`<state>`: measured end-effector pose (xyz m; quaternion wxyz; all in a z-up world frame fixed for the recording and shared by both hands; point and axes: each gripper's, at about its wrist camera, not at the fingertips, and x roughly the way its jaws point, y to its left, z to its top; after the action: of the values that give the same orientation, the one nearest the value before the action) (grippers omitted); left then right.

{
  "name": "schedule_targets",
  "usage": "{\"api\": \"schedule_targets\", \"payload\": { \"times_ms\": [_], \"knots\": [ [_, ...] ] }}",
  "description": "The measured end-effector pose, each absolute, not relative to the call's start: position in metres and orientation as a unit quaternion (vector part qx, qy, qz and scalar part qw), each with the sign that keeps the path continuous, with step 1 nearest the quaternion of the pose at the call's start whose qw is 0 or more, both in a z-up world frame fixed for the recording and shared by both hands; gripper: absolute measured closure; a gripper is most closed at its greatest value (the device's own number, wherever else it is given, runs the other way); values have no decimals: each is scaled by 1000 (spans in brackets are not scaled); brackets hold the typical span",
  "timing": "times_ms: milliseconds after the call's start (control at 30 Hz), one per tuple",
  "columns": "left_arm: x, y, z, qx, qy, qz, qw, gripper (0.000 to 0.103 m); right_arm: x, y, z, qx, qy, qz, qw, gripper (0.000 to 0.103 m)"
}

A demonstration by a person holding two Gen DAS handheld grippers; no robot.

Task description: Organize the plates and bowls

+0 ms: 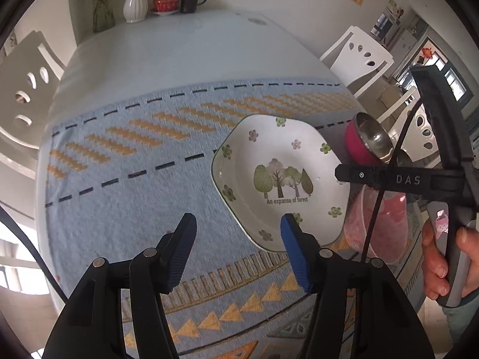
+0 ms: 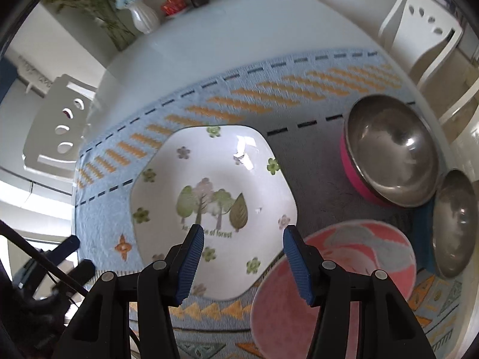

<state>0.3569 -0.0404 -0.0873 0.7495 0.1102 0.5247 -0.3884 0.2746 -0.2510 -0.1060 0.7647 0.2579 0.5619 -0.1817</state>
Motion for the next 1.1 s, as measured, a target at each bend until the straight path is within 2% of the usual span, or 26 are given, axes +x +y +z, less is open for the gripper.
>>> {"api": "schedule_targets", "payload": {
  "times_ms": [233, 500, 667, 1100],
  "knots": [
    [369, -52, -119, 83, 567, -370, 731, 52, 295, -264, -128, 250, 584, -187, 749, 52],
    [378, -51, -139, 53, 597, -365, 713, 61, 309, -267, -139, 245, 595, -187, 743, 54],
    [378, -53, -141, 47, 599, -370, 708, 62, 316, -263, -138, 218, 602, -194, 743, 54],
    [384, -59, -148, 47, 601, -377, 703, 62, 325, -269, -156, 276, 623, -176, 710, 55]
  ]
}}
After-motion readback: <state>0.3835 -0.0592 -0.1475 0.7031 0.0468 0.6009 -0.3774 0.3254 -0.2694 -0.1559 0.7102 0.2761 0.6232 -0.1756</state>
